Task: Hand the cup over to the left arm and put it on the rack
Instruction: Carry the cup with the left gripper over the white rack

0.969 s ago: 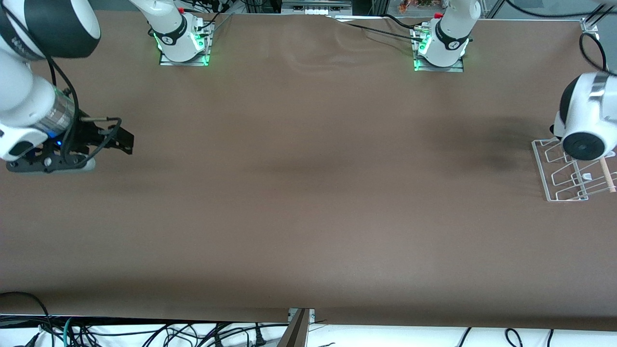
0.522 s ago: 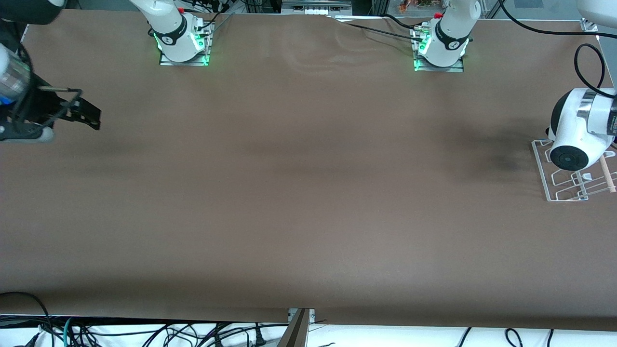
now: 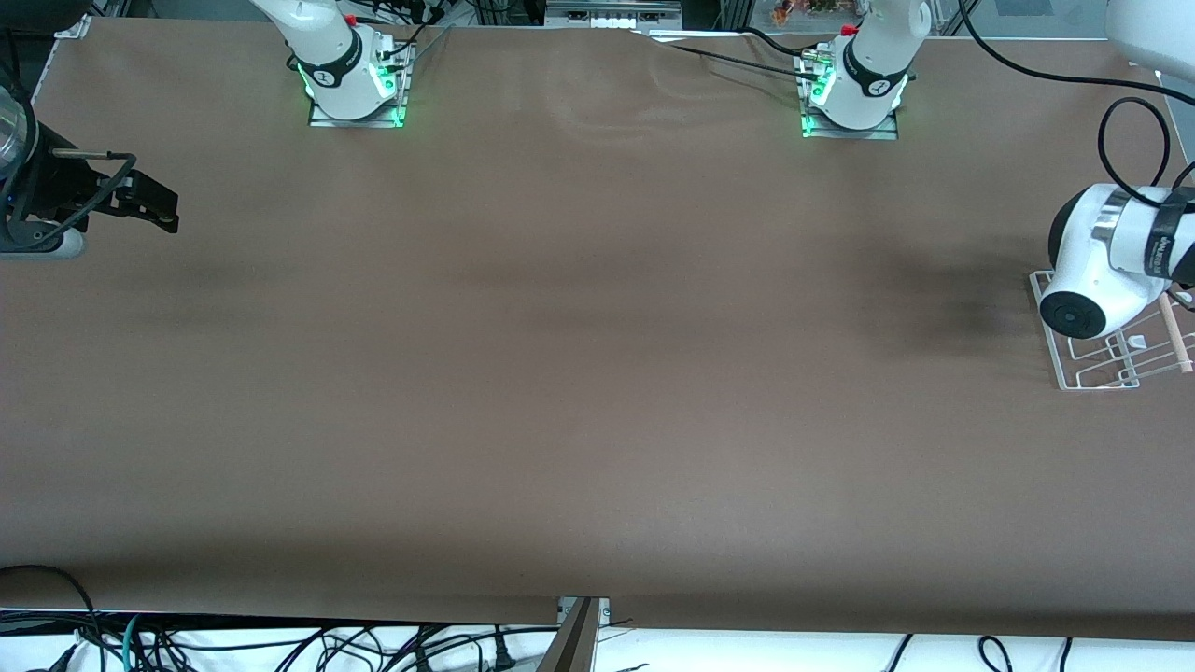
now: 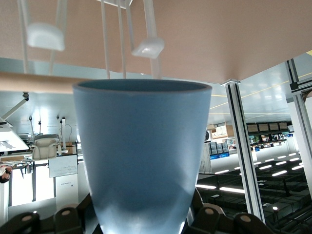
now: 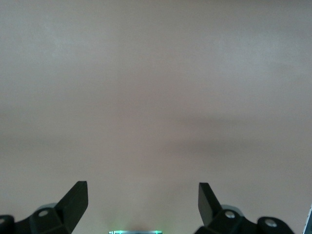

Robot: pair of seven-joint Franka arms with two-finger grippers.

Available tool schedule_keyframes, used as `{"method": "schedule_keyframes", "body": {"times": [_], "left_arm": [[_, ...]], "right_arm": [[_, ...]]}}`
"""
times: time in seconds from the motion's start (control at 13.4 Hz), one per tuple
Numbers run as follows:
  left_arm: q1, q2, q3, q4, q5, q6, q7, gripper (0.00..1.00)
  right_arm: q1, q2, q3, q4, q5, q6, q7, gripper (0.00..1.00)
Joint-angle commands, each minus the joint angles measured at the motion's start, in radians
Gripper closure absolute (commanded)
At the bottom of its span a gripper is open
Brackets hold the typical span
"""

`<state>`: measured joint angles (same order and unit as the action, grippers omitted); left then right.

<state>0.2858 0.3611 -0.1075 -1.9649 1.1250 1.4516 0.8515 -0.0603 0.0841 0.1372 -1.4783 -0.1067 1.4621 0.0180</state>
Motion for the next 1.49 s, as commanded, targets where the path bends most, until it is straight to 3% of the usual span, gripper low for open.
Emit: {"method": "schedule_keyframes", "body": {"times": [0.0, 0.82, 1.42], "left_arm": [[-0.008, 0.021, 0.005, 0.014, 0.03, -0.011, -0.009, 1.0], [-0.01, 0.072, 0.005, 0.011, 0.058, 0.0, -0.046, 1.0], [-0.008, 0.049, 0.011, 0.011, 0.058, -0.034, 0.0, 1.0]], "right_arm": [[-0.009, -0.021, -0.025, -0.022, 0.024, -0.009, -0.046, 0.0], [-0.007, 0.008, -0.03, 0.016, 0.019, -0.006, -0.096, 0.0], [-0.007, 0.01, -0.03, 0.016, 0.016, -0.003, -0.096, 0.0]]}}
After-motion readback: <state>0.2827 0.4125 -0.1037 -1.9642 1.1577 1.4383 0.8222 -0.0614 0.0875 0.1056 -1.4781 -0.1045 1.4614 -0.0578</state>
